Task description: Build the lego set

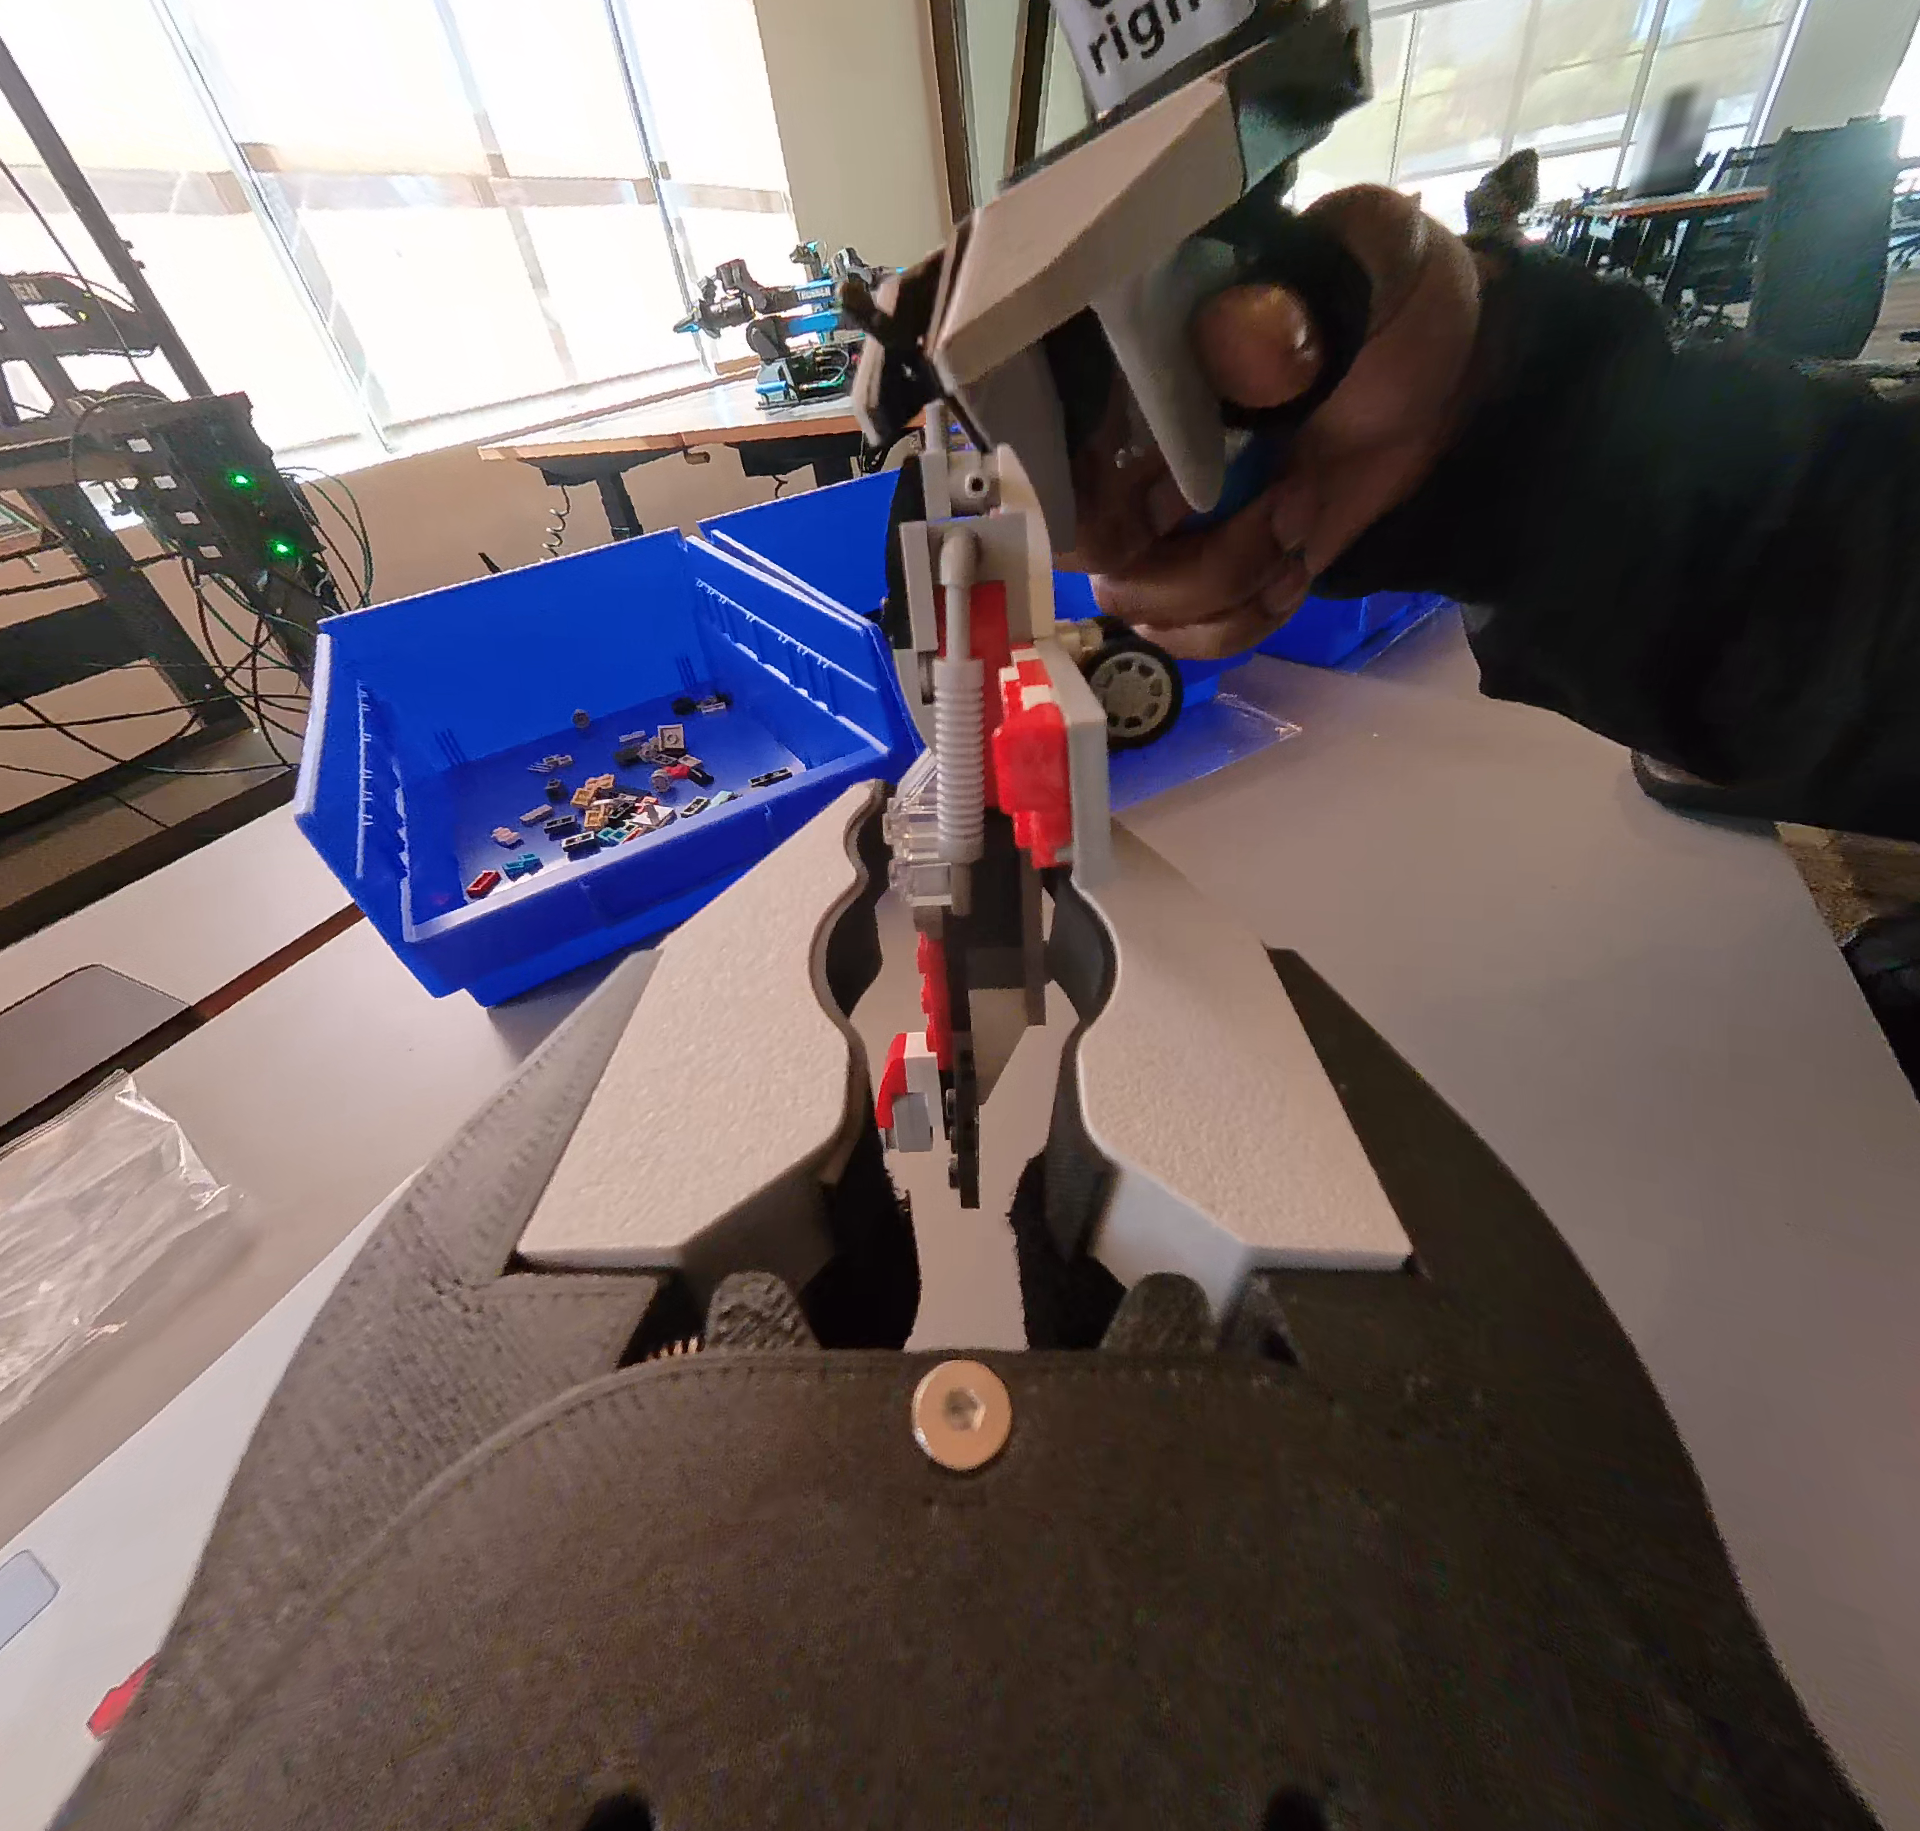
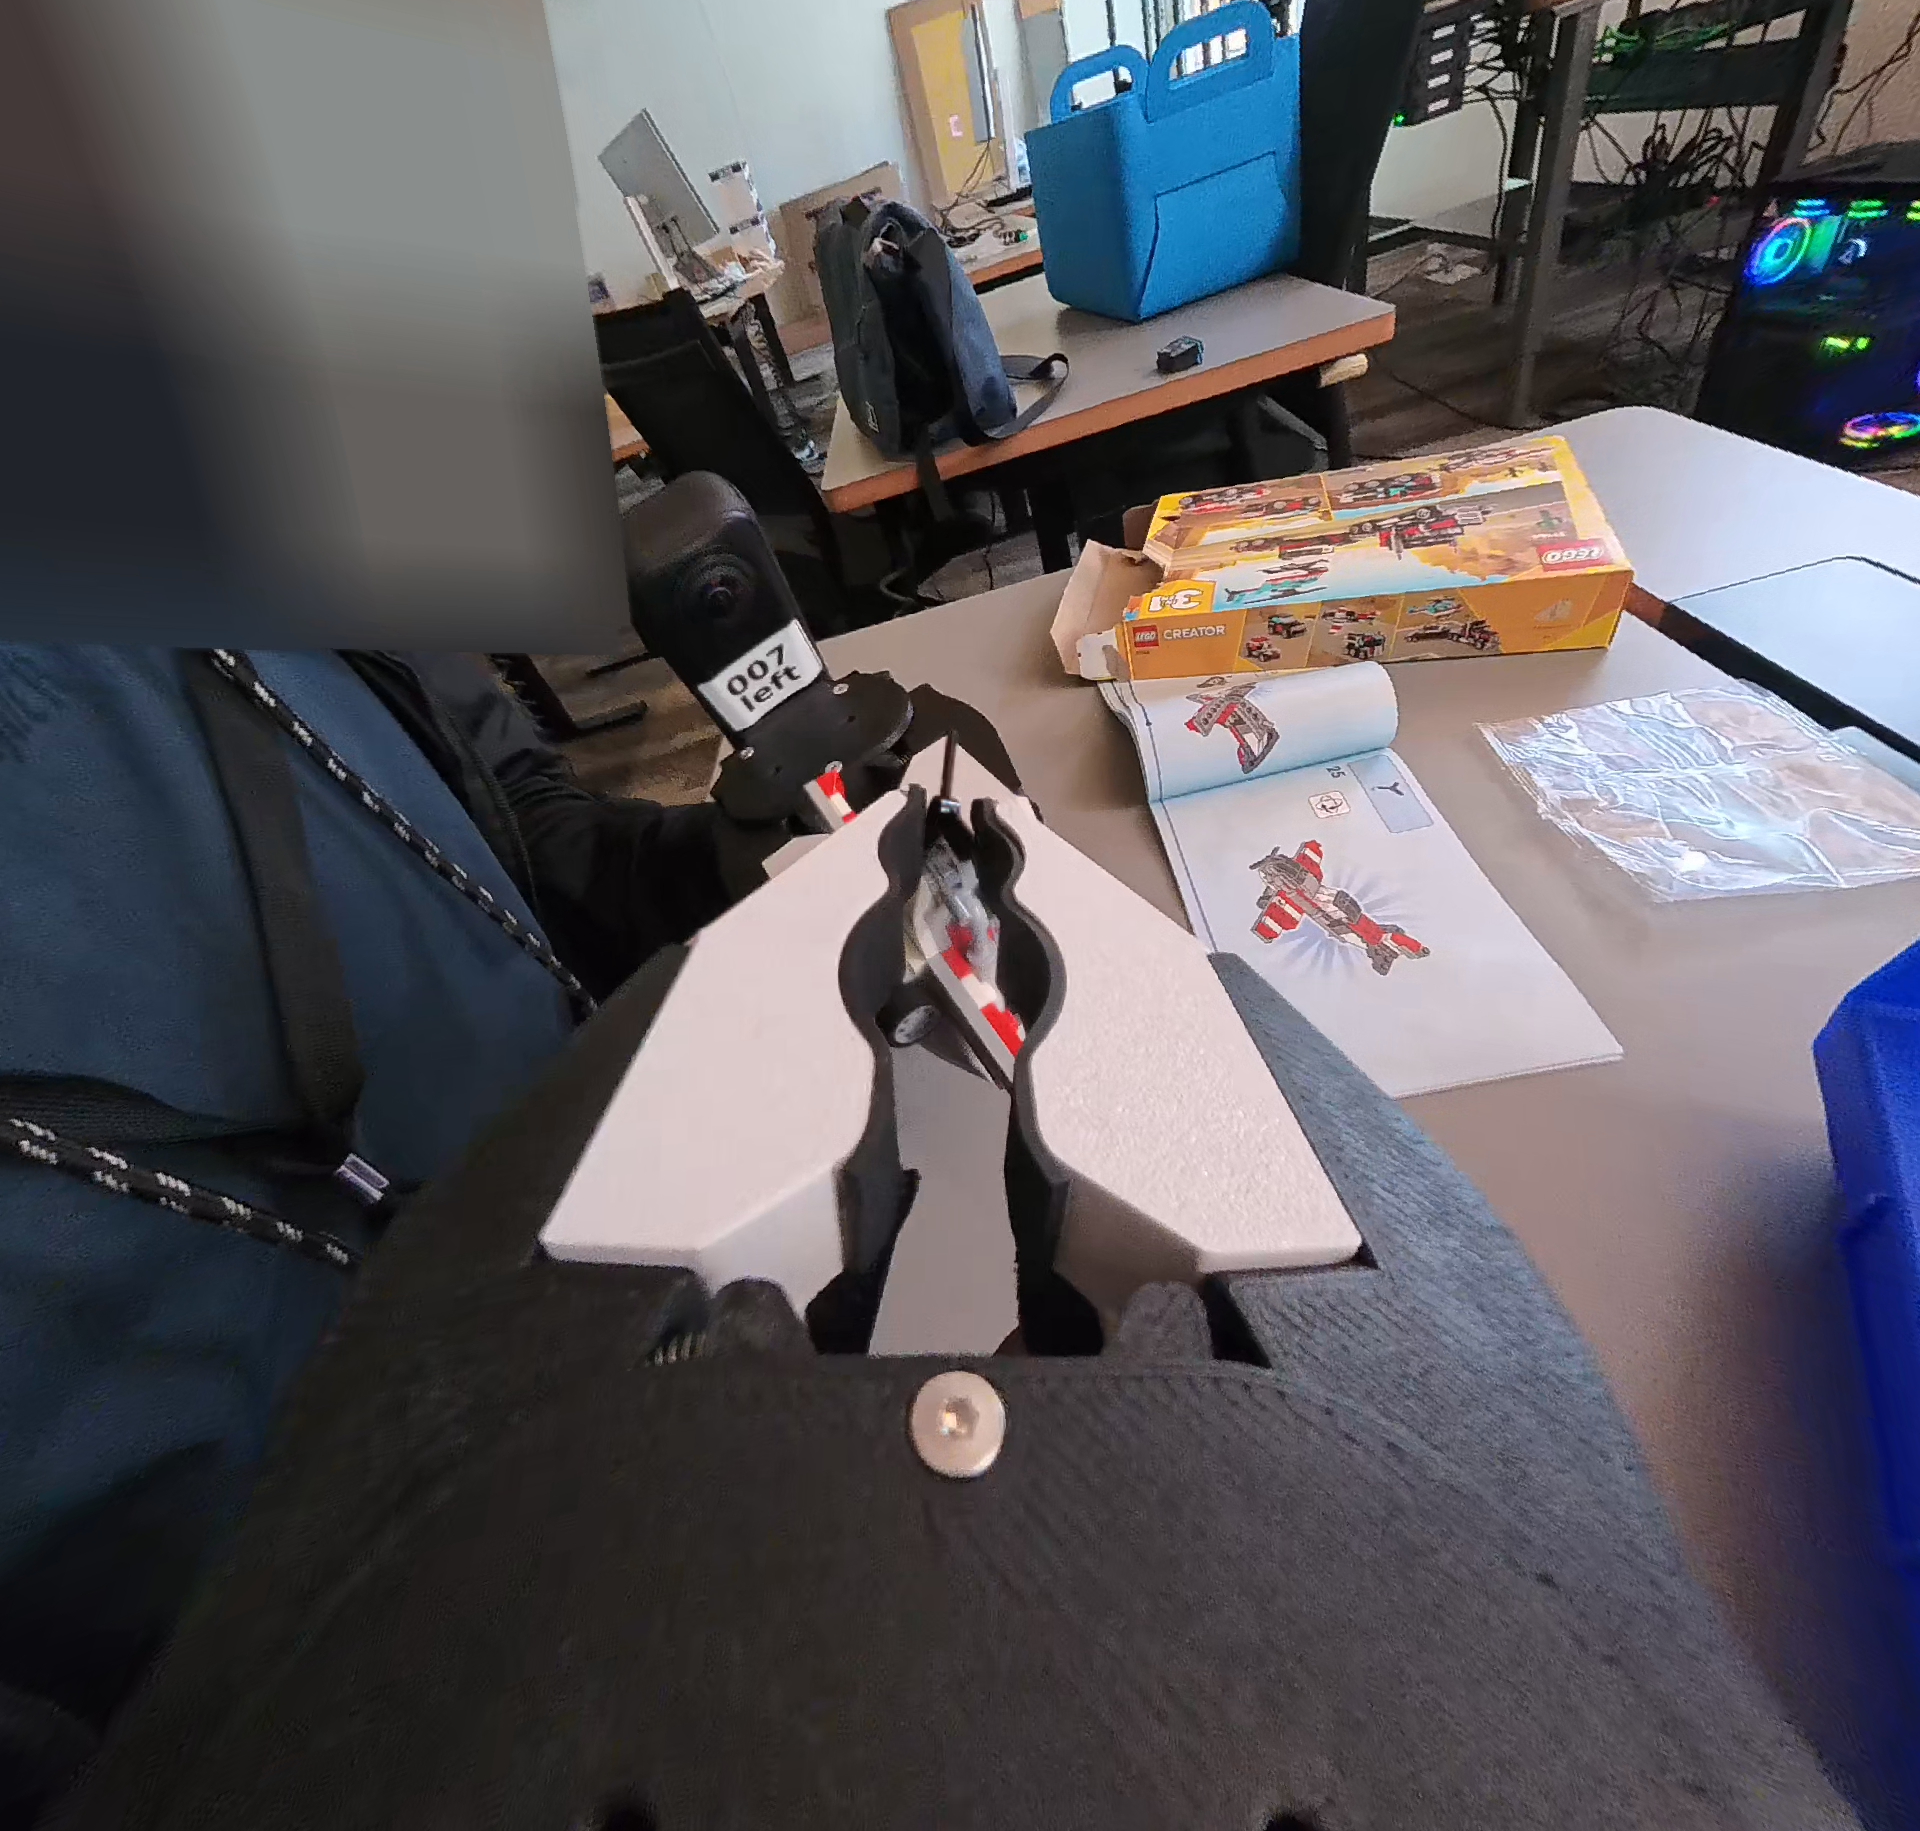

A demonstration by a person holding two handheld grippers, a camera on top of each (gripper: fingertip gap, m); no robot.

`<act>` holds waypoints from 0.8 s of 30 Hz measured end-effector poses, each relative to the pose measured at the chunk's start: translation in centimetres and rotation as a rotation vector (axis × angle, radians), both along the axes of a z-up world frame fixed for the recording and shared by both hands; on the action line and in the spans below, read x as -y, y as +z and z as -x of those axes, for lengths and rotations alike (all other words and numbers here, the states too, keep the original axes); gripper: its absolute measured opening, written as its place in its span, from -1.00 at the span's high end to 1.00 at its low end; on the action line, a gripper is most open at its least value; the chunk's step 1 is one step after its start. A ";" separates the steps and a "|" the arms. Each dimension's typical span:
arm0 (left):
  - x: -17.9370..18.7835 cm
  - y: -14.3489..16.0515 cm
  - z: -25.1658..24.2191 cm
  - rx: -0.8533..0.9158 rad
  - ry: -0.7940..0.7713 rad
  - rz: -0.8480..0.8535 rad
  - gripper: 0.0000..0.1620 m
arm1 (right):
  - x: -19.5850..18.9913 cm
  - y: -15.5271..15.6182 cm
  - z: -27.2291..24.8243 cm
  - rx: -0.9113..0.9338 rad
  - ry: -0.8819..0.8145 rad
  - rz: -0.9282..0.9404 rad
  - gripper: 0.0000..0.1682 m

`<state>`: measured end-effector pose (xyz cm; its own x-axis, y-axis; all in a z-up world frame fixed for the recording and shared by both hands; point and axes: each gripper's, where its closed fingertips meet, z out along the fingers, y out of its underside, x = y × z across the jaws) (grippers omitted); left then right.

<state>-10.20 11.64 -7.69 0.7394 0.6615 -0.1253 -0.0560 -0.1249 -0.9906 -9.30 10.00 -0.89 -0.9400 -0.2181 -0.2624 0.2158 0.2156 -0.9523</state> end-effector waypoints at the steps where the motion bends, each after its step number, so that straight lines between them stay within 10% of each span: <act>1: 0.0 0.1 0.0 0.001 -0.001 -0.005 0.68 | 0.0 0.0 0.0 0.012 0.002 0.005 0.89; 24: -0.2 -0.1 0.0 0.012 -0.003 -0.009 0.68 | -0.3 1.0 0.2 0.073 0.005 0.043 0.96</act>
<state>-10.24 11.81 -7.78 0.7428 0.6603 -0.1105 -0.0444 -0.1161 -0.9922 -9.47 10.28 0.12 -0.9173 -0.2356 -0.3210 0.2844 0.1766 -0.9423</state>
